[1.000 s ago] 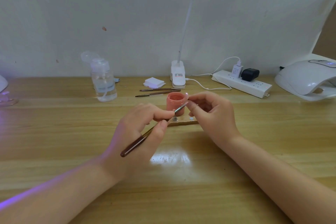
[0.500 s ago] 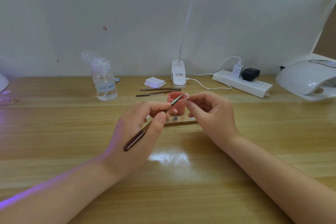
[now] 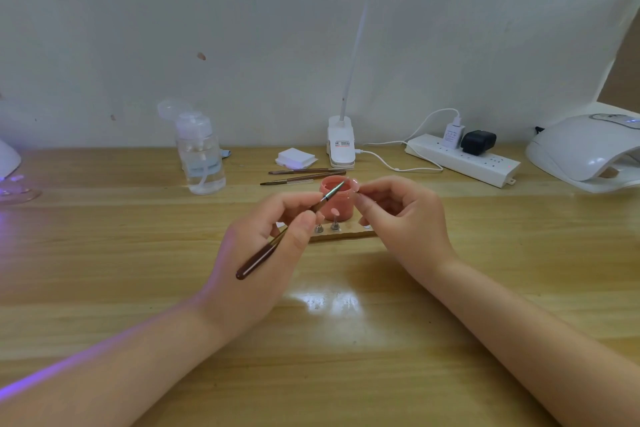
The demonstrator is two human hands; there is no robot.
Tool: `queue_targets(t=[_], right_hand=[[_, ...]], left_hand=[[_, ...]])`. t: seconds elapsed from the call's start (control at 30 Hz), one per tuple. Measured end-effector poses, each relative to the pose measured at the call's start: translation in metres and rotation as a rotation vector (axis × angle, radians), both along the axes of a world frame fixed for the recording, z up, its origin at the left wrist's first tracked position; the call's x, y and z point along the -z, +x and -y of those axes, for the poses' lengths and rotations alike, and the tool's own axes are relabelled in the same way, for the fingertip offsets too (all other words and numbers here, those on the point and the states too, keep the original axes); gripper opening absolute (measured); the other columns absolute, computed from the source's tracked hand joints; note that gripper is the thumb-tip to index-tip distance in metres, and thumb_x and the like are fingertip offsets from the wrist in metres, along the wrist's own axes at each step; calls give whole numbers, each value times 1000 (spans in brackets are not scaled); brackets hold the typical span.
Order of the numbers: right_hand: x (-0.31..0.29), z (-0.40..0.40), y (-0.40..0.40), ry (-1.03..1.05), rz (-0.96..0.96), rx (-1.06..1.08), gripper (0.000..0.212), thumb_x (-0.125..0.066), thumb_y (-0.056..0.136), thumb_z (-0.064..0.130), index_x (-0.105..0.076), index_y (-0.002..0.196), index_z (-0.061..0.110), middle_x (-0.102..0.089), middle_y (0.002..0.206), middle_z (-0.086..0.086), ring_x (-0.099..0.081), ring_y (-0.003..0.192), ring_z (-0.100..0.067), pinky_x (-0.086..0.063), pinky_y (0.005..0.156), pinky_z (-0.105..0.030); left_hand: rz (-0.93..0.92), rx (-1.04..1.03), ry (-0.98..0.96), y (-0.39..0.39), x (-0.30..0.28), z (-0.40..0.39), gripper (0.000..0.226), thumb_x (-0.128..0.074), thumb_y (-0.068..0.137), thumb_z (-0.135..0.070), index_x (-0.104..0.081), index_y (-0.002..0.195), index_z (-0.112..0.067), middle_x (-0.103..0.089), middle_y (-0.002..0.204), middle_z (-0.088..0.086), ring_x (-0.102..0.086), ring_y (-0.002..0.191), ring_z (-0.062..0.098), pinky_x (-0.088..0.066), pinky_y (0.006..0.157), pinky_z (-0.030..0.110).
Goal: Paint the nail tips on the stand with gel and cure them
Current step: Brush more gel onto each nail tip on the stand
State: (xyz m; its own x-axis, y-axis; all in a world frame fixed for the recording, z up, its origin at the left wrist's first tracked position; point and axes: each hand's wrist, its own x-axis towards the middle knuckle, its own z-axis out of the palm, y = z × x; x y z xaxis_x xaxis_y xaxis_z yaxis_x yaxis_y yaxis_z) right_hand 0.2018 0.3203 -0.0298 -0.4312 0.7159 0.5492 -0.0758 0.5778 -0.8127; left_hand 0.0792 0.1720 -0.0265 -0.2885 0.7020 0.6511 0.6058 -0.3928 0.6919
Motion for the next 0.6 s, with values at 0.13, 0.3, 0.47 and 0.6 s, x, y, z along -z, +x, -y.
queue_targets(t=[0.13, 0.3, 0.47, 0.6], right_hand=[[0, 0, 0, -3, 4, -4, 14, -74, 82, 10, -70, 82, 23, -72, 71, 2, -68, 62, -23, -57, 62, -45], [0, 1, 0, -20, 0, -11, 15, -74, 82, 10, -69, 81, 24, -72, 68, 9, -68, 58, -13, -57, 57, -30], [0, 1, -1, -20, 0, 4, 14, -76, 81, 11, -69, 81, 24, -72, 70, 6, -69, 58, -19, -58, 61, -43], [0, 0, 0, -20, 10, 11, 16, -75, 82, 7, -70, 83, 22, -73, 73, 5, -69, 58, -18, -58, 61, -43]], left_hand=[[-44, -1, -11, -1, 1, 0, 19, -53, 94, -24, -64, 105, -34, -70, 96, -26, -64, 93, -2, -44, 78, 10], [-49, -22, 24, -1, 1, 2, 23, -46, 90, -30, -65, 103, -36, -70, 95, -25, -65, 93, 2, -48, 79, 22], [-58, -63, -12, -2, 0, -1, 27, -52, 92, -37, -56, 111, -54, -68, 102, -28, -60, 93, -3, -43, 78, 11], [-128, -50, -29, -2, 2, 0, 20, -51, 90, -33, -63, 104, -41, -68, 100, -25, -61, 94, 3, -41, 82, 13]])
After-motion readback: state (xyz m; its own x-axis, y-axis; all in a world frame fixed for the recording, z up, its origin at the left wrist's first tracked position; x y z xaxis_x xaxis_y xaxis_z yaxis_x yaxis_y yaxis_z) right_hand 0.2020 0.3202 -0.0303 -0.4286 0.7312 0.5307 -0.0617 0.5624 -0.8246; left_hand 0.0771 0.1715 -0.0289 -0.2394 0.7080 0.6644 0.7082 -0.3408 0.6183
